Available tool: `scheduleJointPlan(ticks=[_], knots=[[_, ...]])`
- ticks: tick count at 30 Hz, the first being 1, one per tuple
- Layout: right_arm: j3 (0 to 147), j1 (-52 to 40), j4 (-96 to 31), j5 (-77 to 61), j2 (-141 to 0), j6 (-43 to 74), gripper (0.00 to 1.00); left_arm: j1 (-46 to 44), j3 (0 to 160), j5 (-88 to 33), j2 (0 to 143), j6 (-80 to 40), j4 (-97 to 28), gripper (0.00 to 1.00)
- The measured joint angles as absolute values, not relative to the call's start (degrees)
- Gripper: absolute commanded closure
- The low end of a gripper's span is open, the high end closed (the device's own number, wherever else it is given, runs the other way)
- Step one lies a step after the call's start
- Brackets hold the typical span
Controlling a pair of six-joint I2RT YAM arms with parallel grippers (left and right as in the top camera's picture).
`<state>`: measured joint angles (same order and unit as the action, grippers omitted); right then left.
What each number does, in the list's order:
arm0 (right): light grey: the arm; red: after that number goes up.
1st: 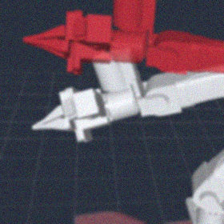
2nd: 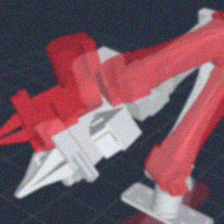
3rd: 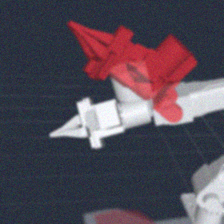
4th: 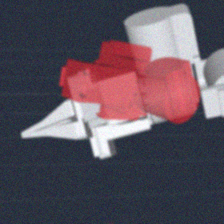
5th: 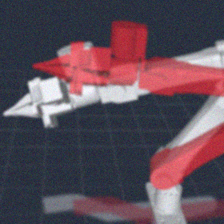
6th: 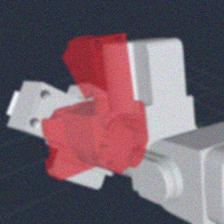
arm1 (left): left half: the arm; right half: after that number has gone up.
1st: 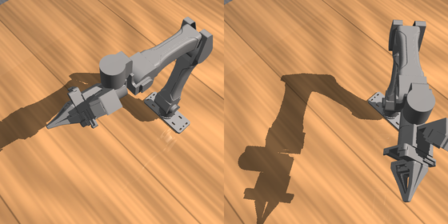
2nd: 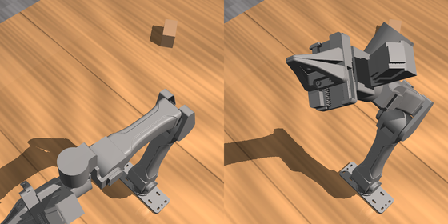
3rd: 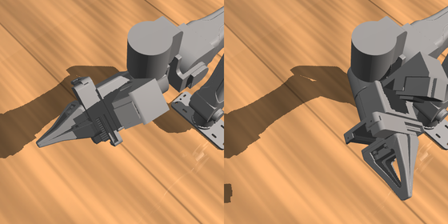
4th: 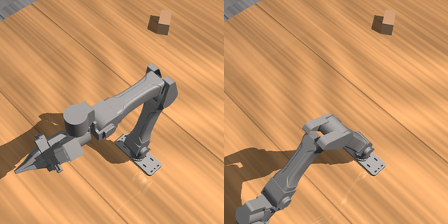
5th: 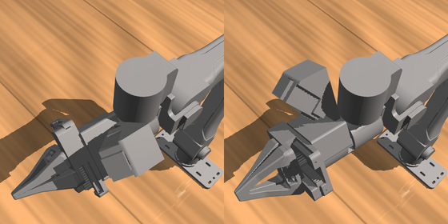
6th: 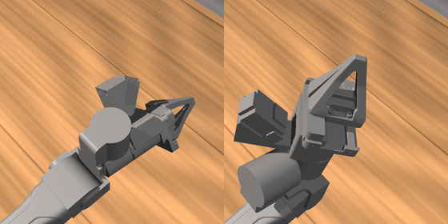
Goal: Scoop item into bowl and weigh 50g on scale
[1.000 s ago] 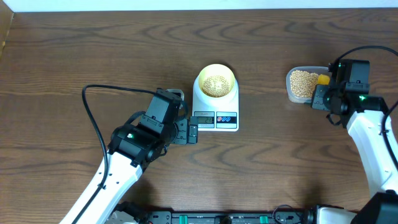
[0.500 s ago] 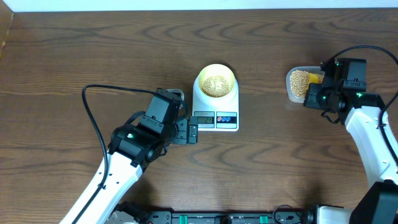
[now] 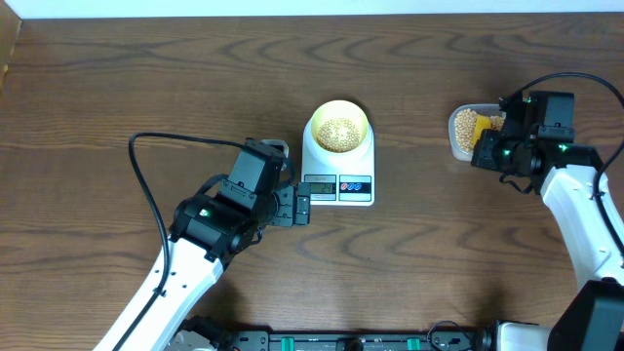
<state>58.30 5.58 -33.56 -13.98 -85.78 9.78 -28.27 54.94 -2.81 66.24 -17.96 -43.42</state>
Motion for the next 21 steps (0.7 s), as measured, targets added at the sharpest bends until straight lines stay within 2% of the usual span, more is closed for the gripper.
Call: scheduleJointPlan(ticks=[21], knots=[[58.3,14.2,-35.1,-26.6,-85.9,11.3,0.99,-28.3,54.9,-2.8,66.2,-18.0,-43.4,0.02]])
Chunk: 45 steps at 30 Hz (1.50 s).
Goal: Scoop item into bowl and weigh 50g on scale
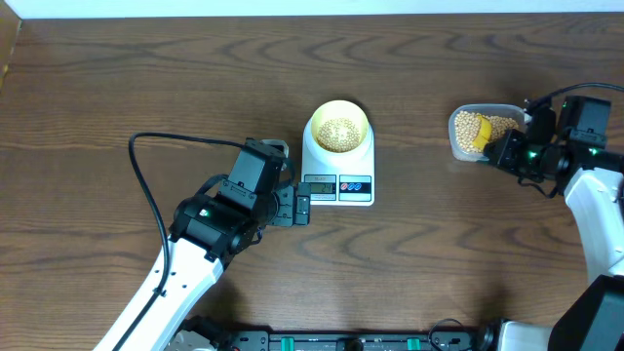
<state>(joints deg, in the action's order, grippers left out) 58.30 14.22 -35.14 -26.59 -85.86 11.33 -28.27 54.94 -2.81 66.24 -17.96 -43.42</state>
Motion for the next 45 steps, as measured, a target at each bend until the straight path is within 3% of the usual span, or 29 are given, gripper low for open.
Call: scheduleJointPlan(ticks=[45], knots=[[58.3,26.8,-37.6,-42.4,-85.9,19.6,0.99,-28.3,54.9,-2.8,66.2,-18.0,-43.4,0.02]])
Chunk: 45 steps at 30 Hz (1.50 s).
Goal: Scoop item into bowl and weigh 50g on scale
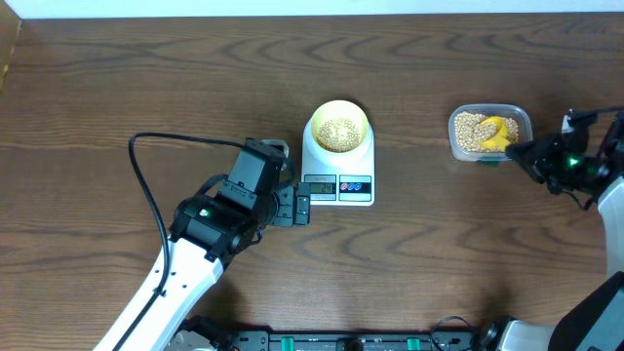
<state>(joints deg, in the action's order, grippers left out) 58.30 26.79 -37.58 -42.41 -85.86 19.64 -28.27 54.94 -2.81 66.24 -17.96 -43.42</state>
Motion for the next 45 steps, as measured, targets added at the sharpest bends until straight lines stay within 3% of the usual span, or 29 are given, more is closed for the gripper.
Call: scheduleJointPlan(ticks=[20,45], knots=[[58.3,34.6,-37.6,-53.8,-85.9,23.3,0.99,-28.3,54.9,-2.8,66.2,-18.0,-43.4,0.02],[58.3,35.1,-37.5,-66.6,-85.9,23.5,0.99,-28.3,54.9,-2.8,66.2,-18.0,-43.4,0.02]])
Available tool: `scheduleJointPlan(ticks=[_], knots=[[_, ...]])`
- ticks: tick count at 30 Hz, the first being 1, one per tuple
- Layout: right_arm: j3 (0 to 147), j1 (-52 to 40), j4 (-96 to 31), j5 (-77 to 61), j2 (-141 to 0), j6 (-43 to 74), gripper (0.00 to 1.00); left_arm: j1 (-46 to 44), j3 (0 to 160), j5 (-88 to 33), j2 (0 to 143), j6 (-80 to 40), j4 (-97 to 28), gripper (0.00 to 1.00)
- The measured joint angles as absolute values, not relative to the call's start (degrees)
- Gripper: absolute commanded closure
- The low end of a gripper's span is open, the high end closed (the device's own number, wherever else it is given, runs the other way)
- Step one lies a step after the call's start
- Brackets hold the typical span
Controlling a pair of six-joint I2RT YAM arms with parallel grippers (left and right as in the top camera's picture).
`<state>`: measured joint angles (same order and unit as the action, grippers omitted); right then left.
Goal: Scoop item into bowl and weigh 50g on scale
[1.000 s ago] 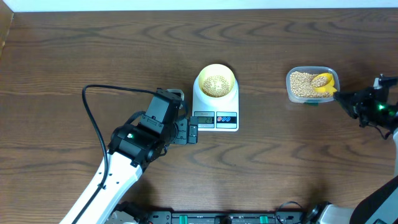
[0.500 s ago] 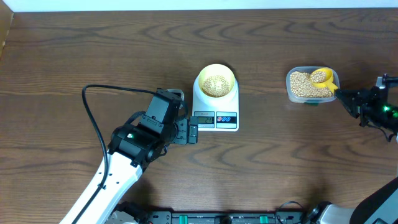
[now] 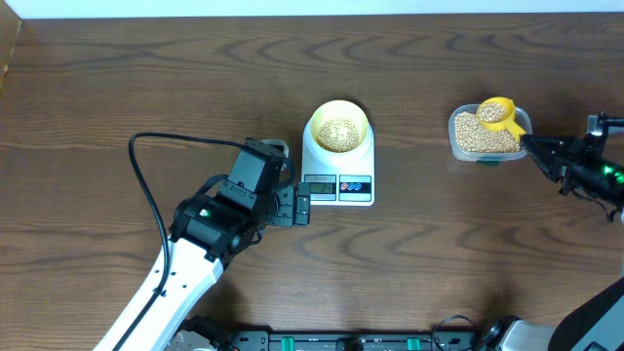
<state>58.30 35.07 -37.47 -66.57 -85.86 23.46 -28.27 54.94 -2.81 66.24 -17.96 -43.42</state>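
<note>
A white scale (image 3: 338,166) stands mid-table with a pale yellow bowl (image 3: 338,127) of beans on it. At the right, a clear tub (image 3: 466,138) holds more beans. A yellow scoop (image 3: 495,111), loaded with beans, sits tilted over the tub's far right corner. Its handle runs down-right into my right gripper (image 3: 533,146), which is shut on it. My left gripper (image 3: 298,208) rests by the scale's front left corner, fingers slightly apart and empty.
The left arm's black cable (image 3: 146,185) loops over the table to the left of the scale. The dark wooden table (image 3: 146,78) extends far behind the scale and tub. The right arm (image 3: 595,174) reaches in from the right edge.
My right gripper has drawn back to the right. The scoop, which lay low in the beans, is now raised at the tub's far corner with a heap of beans in it.
The right gripper was first over the tub with the scoop dug in at its left part. It then stood further right each time, the scoop lying among the beans. Now the scoop is up and full. The left arm, scale and bowl have stayed still.
</note>
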Motion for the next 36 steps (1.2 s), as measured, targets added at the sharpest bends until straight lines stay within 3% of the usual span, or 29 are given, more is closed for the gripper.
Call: scheduleJointPlan(ticks=[10,26,36], knots=[[58.3,26.7,-32.2,-68.7,-85.9,24.4,0.99,-28.3,54.9,-2.8,66.2,-18.0,-43.4,0.02],[58.2,8.3,-2.8,-67.0,-85.9,47.5,0.97,-28.3,54.9,-2.8,66.2,-18.0,-43.4,0.02],[58.2,1.8,-0.6,-59.3,-85.9,52.1,0.91,-28.3,54.9,-2.8,66.2,-18.0,-43.4,0.02]])
